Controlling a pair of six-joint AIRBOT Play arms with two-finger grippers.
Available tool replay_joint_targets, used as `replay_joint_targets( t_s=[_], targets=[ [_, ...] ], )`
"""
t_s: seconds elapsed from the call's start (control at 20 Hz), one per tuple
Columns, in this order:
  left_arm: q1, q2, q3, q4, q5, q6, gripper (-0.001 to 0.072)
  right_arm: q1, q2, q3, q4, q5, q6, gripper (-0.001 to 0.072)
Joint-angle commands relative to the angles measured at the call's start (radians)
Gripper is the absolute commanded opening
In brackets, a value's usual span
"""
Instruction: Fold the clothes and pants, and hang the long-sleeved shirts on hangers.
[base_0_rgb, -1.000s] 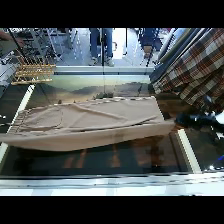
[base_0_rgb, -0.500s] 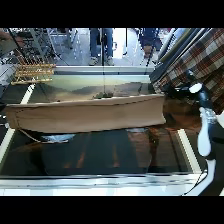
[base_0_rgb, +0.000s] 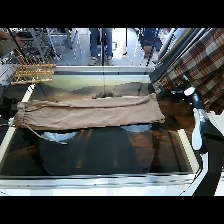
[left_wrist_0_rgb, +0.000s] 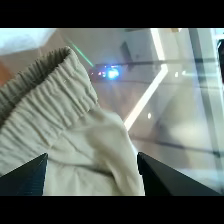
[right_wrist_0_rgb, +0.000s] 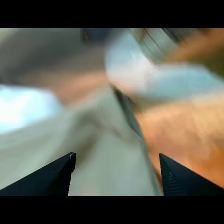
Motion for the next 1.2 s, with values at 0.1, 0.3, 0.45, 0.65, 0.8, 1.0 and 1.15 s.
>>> replay_joint_targets(
  t_s=[0.1,0.3,0.45,0.65,0.8,1.0,1.15],
  targets=[
    [0.081,0.052,0.001,0.158,-0.344,0.098,0.0597,-0.150,-0.009,-0.090,0.143,0.392,-0.011,0.0601],
    [0.087,0.049,-0.003,0.329,-0.536,0.056,0.0598,-0.175,-0.062,-0.095,0.256,0.357,-0.051,0.0600],
    [0.069,0.049,-0.003,0.329,-0.534,0.090,0.0597,-0.171,-0.125,-0.095,0.381,0.368,-0.126,0.0586],
    [0.022,0.049,-0.003,0.329,-0.491,0.126,0.0597,-0.124,-0.199,-0.047,0.444,0.370,-0.160,0.0538],
    [-0.037,0.051,-0.002,0.328,-0.473,0.204,0.0393,-0.085,-0.206,0.015,0.431,0.264,-0.152,0.0014],
    [-0.121,0.061,-0.002,0.324,-0.473,0.269,0.0103,-0.108,-0.090,0.005,0.039,0.351,-0.029,0.0014],
    [-0.190,0.072,-0.002,0.281,-0.478,0.330,0.0017,-0.152,0.054,-0.077,-0.330,0.468,0.037,0.0013]
  ],
)
